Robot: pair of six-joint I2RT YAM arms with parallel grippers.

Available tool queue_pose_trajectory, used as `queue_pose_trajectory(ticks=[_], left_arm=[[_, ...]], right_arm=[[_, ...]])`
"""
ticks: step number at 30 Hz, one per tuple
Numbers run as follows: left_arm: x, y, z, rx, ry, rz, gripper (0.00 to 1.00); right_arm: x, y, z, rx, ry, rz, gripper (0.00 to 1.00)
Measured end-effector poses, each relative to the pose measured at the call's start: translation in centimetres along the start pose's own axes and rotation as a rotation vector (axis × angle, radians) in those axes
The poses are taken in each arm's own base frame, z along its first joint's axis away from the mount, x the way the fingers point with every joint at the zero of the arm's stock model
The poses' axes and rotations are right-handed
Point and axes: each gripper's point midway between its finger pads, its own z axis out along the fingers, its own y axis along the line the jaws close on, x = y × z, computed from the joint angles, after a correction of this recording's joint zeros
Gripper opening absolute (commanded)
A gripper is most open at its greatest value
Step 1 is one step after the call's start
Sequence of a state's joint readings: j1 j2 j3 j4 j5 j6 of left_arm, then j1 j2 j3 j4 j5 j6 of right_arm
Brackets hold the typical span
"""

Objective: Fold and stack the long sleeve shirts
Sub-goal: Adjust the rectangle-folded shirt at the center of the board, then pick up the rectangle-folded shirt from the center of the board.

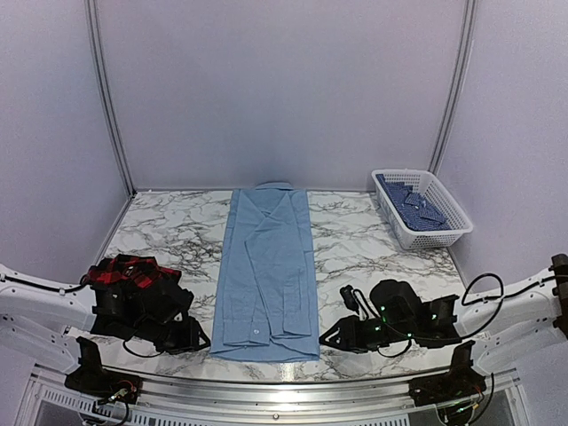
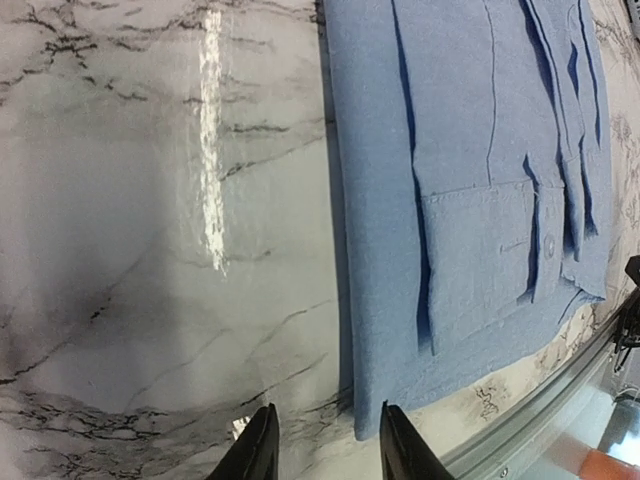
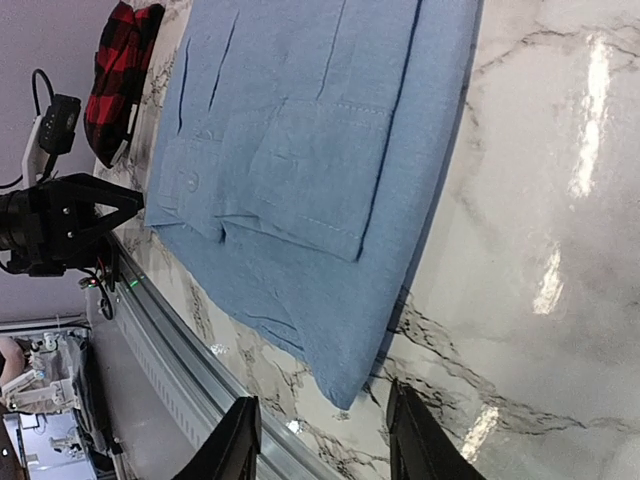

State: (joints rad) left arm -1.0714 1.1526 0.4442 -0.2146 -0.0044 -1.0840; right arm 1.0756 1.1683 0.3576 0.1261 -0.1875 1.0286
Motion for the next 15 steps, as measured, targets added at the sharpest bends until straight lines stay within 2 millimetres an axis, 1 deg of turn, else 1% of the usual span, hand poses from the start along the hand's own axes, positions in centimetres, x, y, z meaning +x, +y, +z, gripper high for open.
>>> queue_pose_trajectory(ticks=[3, 6, 8, 11, 15], left_arm=[[0.7, 0.4, 0.1, 0.012, 0.032, -0.004, 0.36], [0.5, 0.7, 0.3, 0.029, 0.042, -0.029, 0.36], [0.1, 0.6, 0.4, 0.046, 0.040, -0.043, 0.39], [-0.3, 0.3, 0.6, 0.079, 0.038, -0.059, 0.41], [-0.5, -0.5, 1.0, 0.121, 0.050, -0.061, 0.41]], right_arm=[[0.2, -0.7, 0.4, 0.030, 0.011, 0.006, 0.40], [0.1, -1.4, 1.3, 0.061, 0.027, 0.018, 0.40], [-0.1, -1.7, 1.8, 0.065, 0.032, 0.029, 0.42], [-0.8, -2.1, 2.1, 0.060, 0.019, 0.051, 0.45], [-1.9, -1.8, 2.3, 0.028, -0.006, 0.070, 0.47]])
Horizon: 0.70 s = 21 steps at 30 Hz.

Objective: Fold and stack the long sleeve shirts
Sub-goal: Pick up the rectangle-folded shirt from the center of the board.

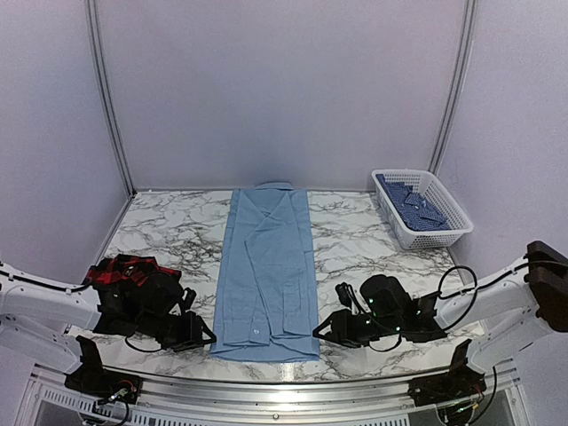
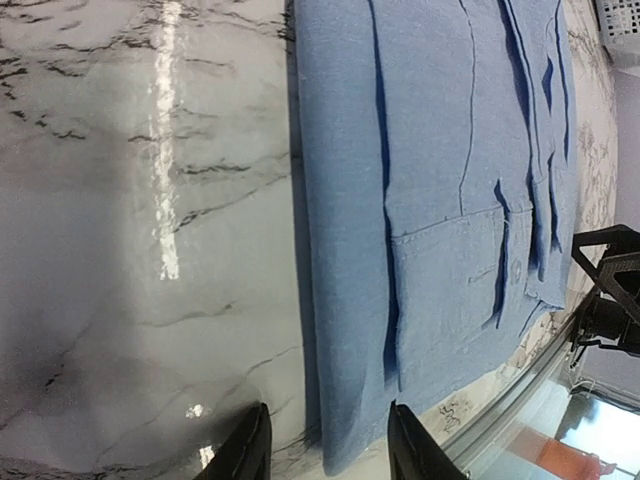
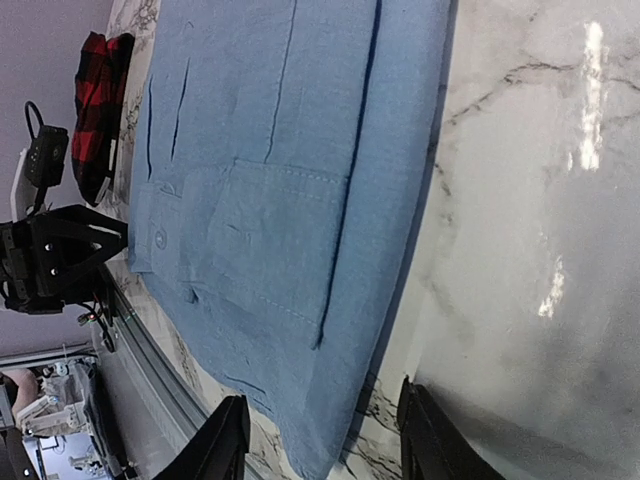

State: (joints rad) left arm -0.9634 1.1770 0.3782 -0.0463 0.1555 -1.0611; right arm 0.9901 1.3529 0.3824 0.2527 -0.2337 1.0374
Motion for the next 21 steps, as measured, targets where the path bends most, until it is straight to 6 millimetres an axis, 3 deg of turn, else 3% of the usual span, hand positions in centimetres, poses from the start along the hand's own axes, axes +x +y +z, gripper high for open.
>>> queue_pose_trajectory(ticks=[11, 21], left_arm=[[-0.9, -1.4, 1.2, 0.056, 0.006, 0.004, 0.40], [-1.1, -2.2, 2.0, 0.063, 0.028, 0.016, 0.31]], right_arm=[[-0.9, 0.2, 1.6, -0.061, 0.002, 0.019, 0.47], [-1.0, 0.6, 2.2, -0.100, 0.006, 0.017, 0.41]])
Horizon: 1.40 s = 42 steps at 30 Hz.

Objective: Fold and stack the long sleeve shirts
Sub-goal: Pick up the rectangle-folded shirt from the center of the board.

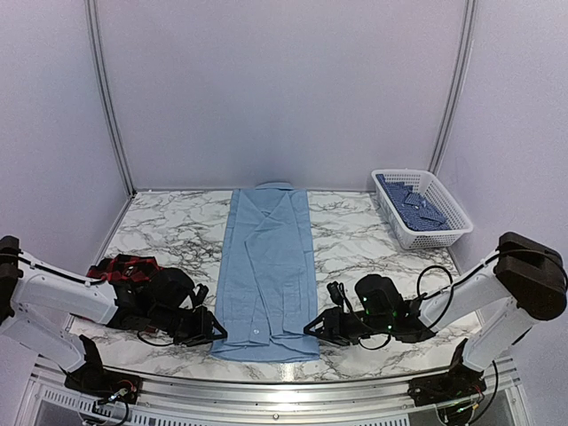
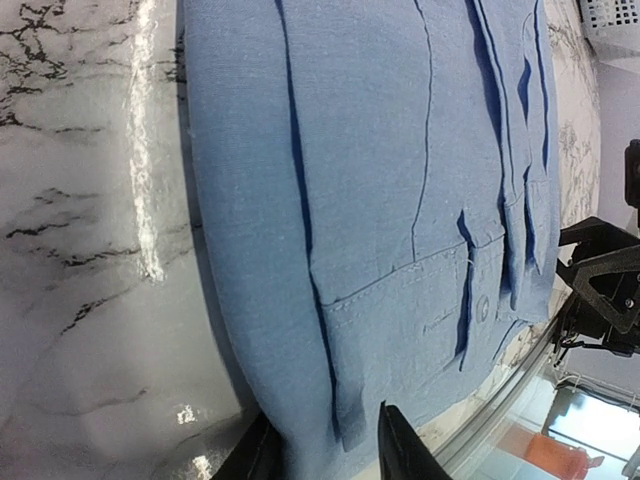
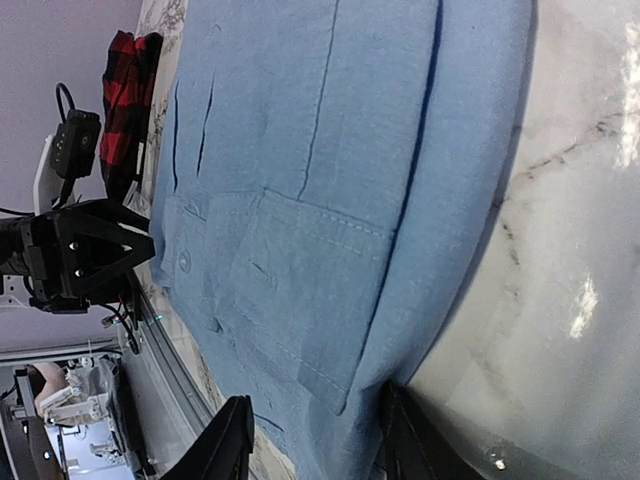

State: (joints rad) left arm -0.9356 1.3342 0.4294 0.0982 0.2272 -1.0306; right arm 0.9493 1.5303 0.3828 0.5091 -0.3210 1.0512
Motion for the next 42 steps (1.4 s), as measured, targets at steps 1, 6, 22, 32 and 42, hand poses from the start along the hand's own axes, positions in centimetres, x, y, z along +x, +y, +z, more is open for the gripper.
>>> queue_pose_trajectory(ticks=[1, 6, 22, 32, 42], left_arm=[[0.0, -0.1, 0.1, 0.004, 0.002, -0.003, 0.30], [0.3, -0.3, 0.3, 0.029, 0.019, -0.031, 0.31], [0.7, -0.5, 0.4, 0.052, 0.048, -0.078, 0.27], [1.3, -0.4, 0.5, 0.065, 0.074, -0.122, 0.18], [1.3, -0.6, 0.5, 0.068, 0.080, -0.143, 0.05]], right_arm=[[0.0, 0.0, 0.1, -0.003, 0.000, 0.001, 0.39], [0.1, -0.1, 0.2, -0.009, 0.002, 0.021, 0.38], [0.2, 0.0, 0.4, -0.063, -0.004, 0.041, 0.36], [0.4, -0.4, 0.5, -0.057, 0.001, 0.062, 0.23], [0.5, -0.7, 0.5, -0.043, 0.009, 0.066, 0.14]])
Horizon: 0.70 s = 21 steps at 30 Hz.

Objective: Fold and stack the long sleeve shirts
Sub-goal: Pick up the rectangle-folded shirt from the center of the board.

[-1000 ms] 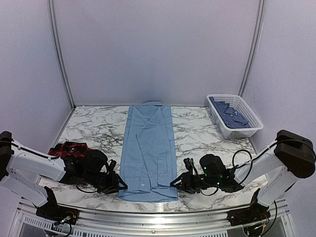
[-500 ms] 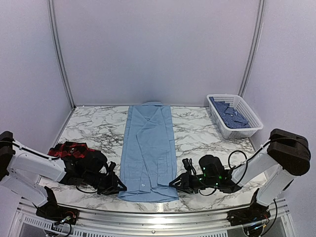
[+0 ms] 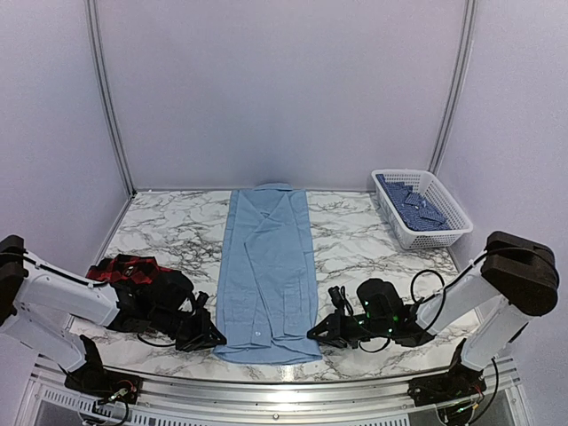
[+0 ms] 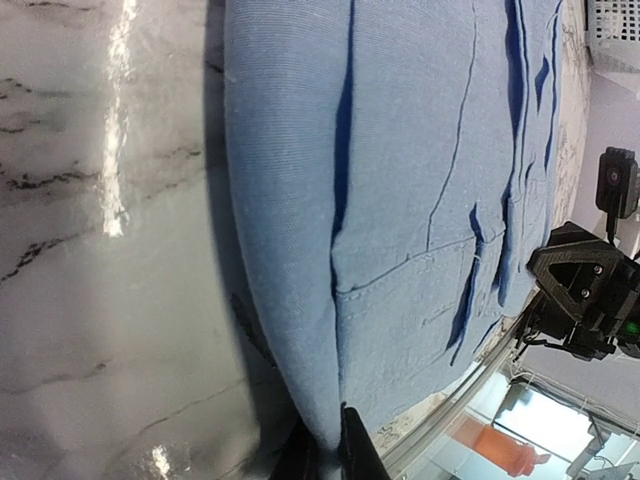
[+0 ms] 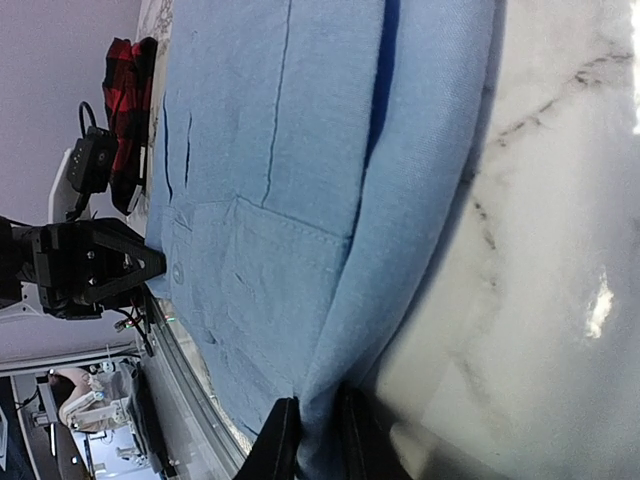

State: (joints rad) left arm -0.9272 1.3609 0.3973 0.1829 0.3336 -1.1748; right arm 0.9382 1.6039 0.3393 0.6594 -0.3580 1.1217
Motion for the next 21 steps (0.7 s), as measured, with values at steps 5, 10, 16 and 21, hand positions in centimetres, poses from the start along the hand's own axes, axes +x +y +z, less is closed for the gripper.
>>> queue_pose_trajectory(ticks=[5, 10, 16, 21], left_arm=[[-0.3, -1.0, -0.1, 0.020, -0.007, -0.006, 0.00], [-0.7, -2.5, -0.7, 0.061, -0.024, 0.006, 0.00], [-1.6, -5.3, -2.1, 0.132, -0.062, 0.030, 0.00], [-3.2, -7.2, -3.4, 0.176, -0.108, 0.033, 0.00]], right_arm=[[-0.1, 0.3, -0.1, 0.005, 0.003, -0.010, 0.05], [-0.5, 1.2, -0.3, -0.004, -0.001, -0.026, 0.00], [-1.2, 2.8, -0.4, -0.023, -0.011, -0.043, 0.00], [-2.5, 4.6, -0.8, -0.047, -0.037, -0.058, 0.00]])
